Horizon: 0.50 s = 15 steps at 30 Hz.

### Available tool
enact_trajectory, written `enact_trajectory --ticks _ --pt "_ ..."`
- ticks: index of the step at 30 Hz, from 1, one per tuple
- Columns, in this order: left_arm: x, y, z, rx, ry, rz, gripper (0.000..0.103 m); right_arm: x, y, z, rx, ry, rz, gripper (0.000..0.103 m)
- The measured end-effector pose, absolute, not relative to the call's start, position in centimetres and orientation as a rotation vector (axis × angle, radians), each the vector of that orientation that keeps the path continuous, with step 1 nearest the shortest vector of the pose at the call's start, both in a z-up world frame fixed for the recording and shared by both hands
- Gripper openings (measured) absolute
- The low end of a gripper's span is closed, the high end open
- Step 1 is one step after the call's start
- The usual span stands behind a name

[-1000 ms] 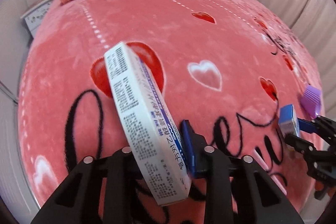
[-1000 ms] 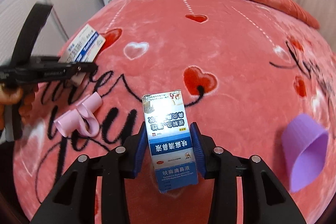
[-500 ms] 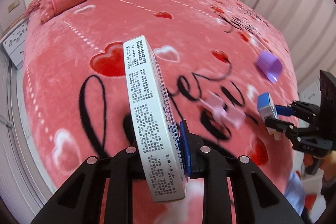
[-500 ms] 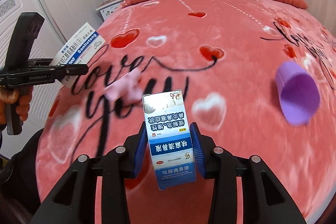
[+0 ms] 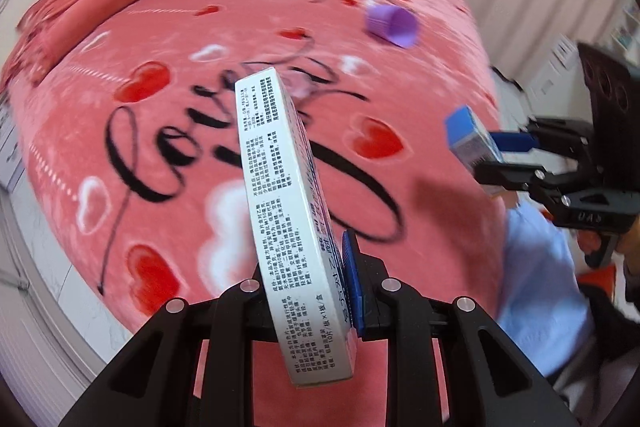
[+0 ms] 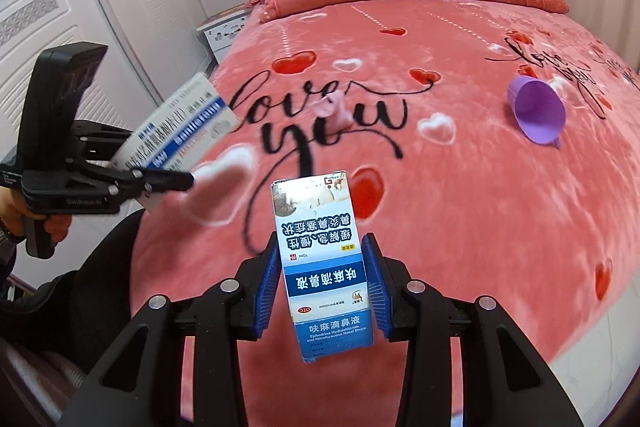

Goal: Collect trash
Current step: 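Carry both medicine boxes over the orange bin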

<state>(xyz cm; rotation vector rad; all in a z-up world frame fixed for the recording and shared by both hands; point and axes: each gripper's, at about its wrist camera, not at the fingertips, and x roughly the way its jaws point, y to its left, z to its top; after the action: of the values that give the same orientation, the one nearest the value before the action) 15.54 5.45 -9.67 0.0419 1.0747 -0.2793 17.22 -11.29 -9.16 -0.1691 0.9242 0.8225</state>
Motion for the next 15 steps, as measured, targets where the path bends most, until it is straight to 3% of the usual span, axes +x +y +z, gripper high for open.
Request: enact_trajectory --ticks 15 --pt "9.7 -1.2 -8.3 0.209 1.047 -0.46 0.025 9.1 -14.8 -6.3 -0.102 0.859 0.793 0.04"
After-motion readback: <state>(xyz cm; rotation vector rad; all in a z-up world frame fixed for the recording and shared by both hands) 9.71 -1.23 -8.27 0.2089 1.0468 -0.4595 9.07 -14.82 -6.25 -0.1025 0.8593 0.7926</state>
